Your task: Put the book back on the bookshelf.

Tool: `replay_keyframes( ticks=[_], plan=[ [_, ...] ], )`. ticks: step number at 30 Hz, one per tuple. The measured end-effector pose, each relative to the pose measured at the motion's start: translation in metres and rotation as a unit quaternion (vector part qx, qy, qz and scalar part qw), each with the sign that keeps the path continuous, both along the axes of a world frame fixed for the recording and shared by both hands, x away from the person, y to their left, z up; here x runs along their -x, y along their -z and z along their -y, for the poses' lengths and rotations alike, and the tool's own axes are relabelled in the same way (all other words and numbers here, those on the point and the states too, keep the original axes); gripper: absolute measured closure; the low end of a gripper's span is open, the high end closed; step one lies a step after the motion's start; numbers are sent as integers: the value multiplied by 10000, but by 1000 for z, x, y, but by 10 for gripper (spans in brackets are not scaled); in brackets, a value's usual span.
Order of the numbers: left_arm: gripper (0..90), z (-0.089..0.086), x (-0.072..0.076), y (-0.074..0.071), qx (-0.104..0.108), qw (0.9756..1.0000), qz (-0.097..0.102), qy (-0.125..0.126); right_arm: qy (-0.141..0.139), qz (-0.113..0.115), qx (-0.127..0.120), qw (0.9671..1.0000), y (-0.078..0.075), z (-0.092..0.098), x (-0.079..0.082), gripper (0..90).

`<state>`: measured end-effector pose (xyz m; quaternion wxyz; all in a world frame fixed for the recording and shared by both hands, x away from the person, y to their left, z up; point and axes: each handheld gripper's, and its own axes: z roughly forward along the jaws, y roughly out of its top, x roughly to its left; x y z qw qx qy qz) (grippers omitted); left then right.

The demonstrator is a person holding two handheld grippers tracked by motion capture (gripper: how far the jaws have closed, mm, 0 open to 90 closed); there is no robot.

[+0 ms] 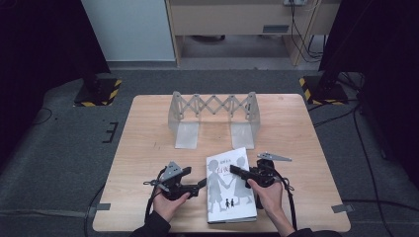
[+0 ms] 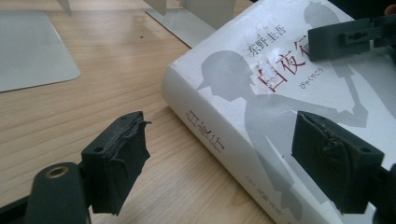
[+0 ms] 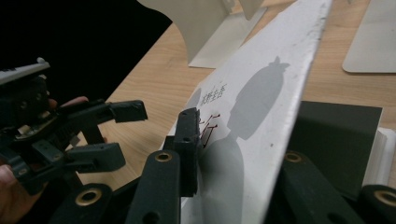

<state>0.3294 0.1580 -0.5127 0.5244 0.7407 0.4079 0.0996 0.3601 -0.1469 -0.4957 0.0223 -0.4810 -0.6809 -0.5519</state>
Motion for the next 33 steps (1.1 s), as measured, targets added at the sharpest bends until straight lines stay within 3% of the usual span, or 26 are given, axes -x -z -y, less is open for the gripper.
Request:
replay_keyframes(
  ticks=[4,10,12,17,22,26,33],
  plan=[
    [168,6,2,1,165,9997,-73,178,-5,103,-144,9998,-6,-1,3,772],
    [157,20,6,7,169,9989,-130,429,-178,355,-249,9989,-18,-1,7,806],
    [134,23,7,7,372,9978,-183,520,-228,412,-302,9984,-20,-1,8,814],
    [0,29,7,12,463,9964,-254,656,-332,538,-416,9971,-24,1,10,823],
    [0,30,5,17,733,9941,-428,676,-408,612,-526,9959,-23,5,10,825],
    [0,30,4,21,884,9919,-607,687,-494,616,-581,9952,-22,6,8,823],
    [1,31,4,23,776,9917,-716,739,-491,411,-691,9955,-13,10,2,819]
  ],
)
